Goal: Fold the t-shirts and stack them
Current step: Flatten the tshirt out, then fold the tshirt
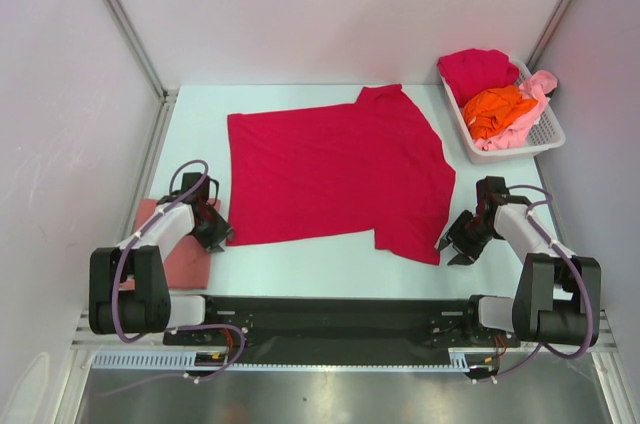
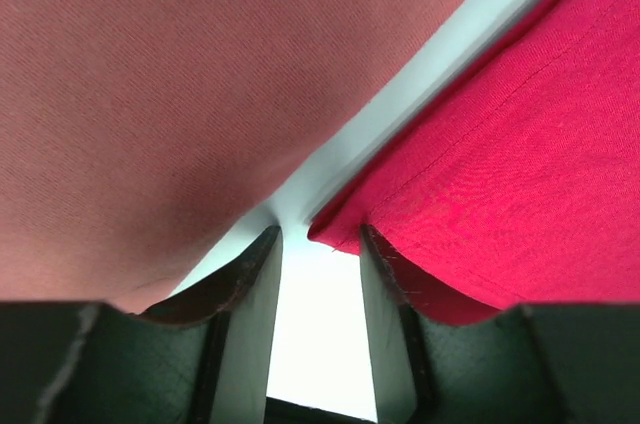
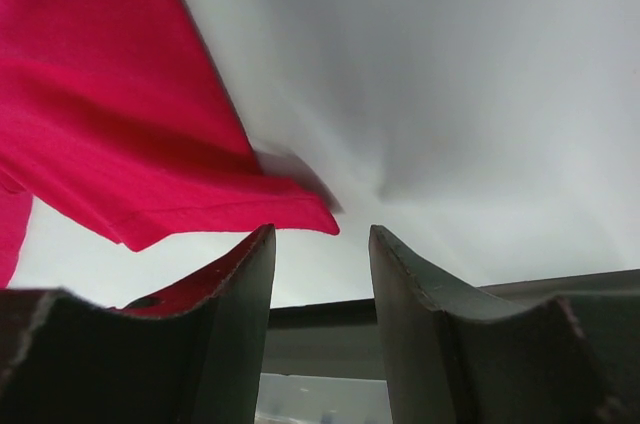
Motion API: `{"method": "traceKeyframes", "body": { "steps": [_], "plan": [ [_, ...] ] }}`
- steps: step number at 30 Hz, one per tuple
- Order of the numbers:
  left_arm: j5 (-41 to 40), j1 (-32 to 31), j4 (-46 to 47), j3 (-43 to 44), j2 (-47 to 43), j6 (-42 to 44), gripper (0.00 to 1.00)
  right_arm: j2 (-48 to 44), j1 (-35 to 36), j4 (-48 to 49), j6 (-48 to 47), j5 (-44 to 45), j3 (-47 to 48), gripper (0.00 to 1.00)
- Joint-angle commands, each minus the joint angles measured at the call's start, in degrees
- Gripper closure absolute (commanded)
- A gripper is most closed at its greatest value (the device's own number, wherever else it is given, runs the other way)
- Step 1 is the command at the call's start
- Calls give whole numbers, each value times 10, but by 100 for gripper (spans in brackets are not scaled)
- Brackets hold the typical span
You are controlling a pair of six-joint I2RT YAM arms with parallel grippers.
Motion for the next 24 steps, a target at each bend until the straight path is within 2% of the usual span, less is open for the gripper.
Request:
{"method": "traceKeyframes", "body": {
  "steps": [1, 7, 12, 16, 20, 23, 24],
  "plan": [
    [1, 4, 23, -12, 5, -9, 59, -14, -2, 4, 15, 17, 0, 52],
    [8, 4, 39, 8, 28, 7, 78, -21, -2, 30, 14, 11, -23, 52],
    [8, 4, 39, 15, 23, 21, 100, -18, 8, 34, 16, -6, -32, 51],
    [25, 4, 40, 14, 16, 28, 100, -18, 12, 44, 19, 2, -40, 50],
    [29, 4, 42, 10, 9, 34, 100, -7, 20, 75, 28, 2, -50, 55],
    [32, 4, 41, 10, 4, 35, 100, -11, 29, 103, 40, 13, -63, 67],
    [33, 4, 41, 10, 2, 35, 100, -12, 30, 110, 43, 13, -68, 77]
  ]
}}
